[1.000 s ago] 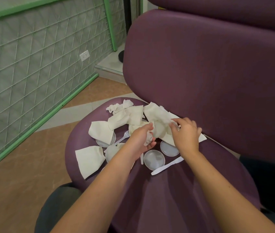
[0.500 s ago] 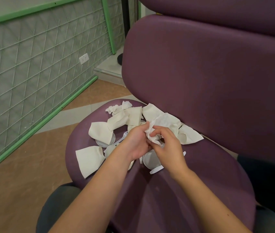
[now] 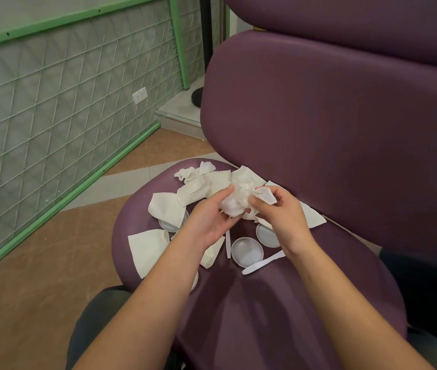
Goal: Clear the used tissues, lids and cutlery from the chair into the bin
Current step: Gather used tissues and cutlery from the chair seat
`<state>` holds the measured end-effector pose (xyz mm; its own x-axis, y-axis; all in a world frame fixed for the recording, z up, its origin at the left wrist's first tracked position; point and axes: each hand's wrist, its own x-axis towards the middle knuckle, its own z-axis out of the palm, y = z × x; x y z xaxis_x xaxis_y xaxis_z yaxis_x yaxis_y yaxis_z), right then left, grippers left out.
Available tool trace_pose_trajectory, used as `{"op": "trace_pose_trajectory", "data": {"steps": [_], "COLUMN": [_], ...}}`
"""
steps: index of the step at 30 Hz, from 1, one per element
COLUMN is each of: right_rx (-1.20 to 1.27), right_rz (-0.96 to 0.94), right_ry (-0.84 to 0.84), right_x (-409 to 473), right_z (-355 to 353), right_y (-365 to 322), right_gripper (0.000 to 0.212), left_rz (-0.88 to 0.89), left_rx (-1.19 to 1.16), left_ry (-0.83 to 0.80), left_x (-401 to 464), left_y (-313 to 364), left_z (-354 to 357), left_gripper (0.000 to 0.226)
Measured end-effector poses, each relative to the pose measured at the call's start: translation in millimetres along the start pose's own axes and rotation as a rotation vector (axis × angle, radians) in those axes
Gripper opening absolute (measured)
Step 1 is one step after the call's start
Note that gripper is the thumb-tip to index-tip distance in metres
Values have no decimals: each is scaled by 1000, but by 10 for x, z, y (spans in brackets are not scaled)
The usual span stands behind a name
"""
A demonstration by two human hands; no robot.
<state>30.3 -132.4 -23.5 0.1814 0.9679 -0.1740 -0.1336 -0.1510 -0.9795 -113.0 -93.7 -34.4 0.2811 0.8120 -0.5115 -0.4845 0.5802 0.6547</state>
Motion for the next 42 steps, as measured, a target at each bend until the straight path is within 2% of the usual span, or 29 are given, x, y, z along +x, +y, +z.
{"op": "trace_pose_trajectory", "data": {"steps": [5,9,16,21,24,26,30,37,42], "right_rx": [-221,-344,-177,-285,-318,-339,-406,-949,-1339], "right_rz": [-138,-253,-155,-143,-144,-148,-168,-276,-260], "right_ry": [163,211,6,84,49,9,-1,-58,-120], "right_x": [112,127,108,311,459,561,854,1400,1644], "right_z": [51,204,456,704,856,951,1113,1348,1464], "right_y": [107,208,153,191,171,139,116,218,291], "right_gripper": [12,15,21,19,21,16,17,26,27], "left_rz": [24,19,69,99,124,168,214,180,145], "left_rx": [67,21,129,159,83,6,-1,-56,56], "left_ry": [8,-42,13,2,129,224,225,403,397], "left_x": [-30,-14,30,42,79,115,133,334,448], "left_y": [17,44,167,291,400,485,665,920,1072], "left_z": [28,32,-157,-296,-393,-469,-604,-738,-792], "left_gripper": [36,63,30,37,45,36,34,41,6]}}
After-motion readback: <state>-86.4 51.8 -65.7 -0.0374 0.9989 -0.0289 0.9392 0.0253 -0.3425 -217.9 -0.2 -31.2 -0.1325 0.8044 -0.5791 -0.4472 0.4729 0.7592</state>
